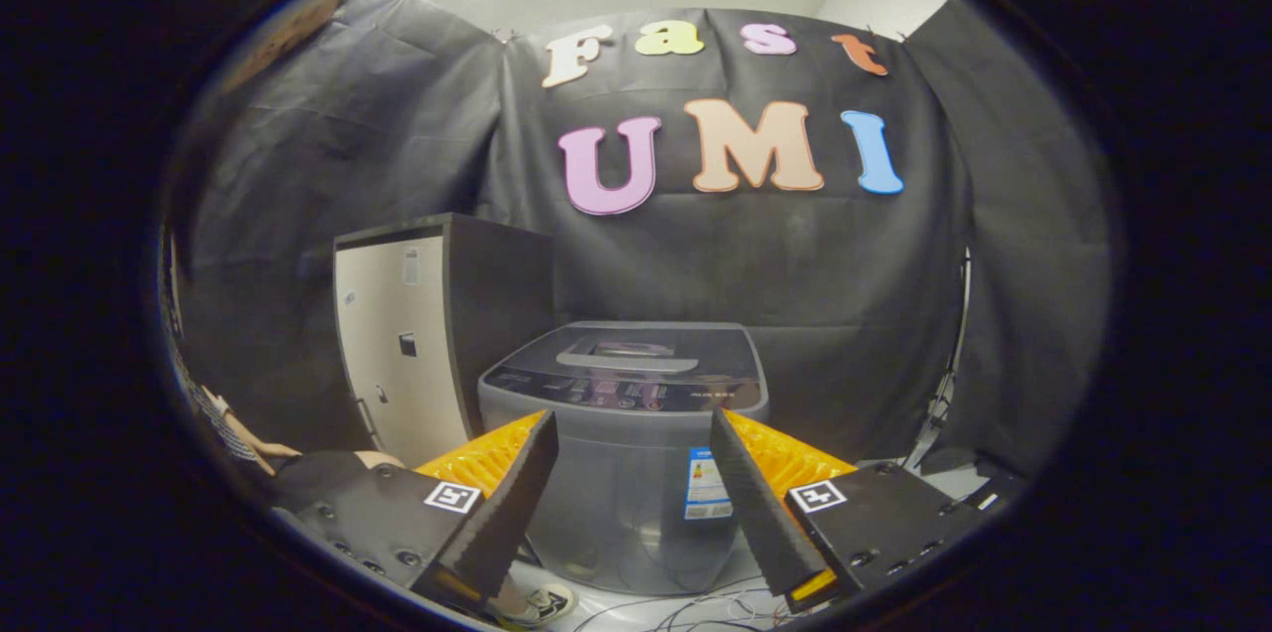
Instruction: Put the clothes into the washing machine and then close the washing machine lid.
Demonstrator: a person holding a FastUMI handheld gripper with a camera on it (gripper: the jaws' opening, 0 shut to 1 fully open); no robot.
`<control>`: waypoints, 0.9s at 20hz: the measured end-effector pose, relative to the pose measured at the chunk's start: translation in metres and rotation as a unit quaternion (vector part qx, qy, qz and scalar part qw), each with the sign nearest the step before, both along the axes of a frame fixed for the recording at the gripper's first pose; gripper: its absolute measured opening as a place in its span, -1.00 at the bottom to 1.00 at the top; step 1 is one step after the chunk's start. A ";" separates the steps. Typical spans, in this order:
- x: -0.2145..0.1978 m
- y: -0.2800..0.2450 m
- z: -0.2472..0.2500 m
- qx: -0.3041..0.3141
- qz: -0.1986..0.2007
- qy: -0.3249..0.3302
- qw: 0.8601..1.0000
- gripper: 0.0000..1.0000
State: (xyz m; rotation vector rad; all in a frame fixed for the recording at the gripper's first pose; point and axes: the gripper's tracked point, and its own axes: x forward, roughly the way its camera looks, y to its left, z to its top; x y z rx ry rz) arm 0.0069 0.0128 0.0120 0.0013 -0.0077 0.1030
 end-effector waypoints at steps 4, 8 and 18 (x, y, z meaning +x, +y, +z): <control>-0.005 -0.001 -0.006 -0.019 -0.016 -0.002 1.000 0.93; -0.007 0.000 -0.011 -0.022 -0.022 0.003 1.000 0.93; -0.006 -0.006 -0.013 -0.003 -0.033 0.002 0.999 0.93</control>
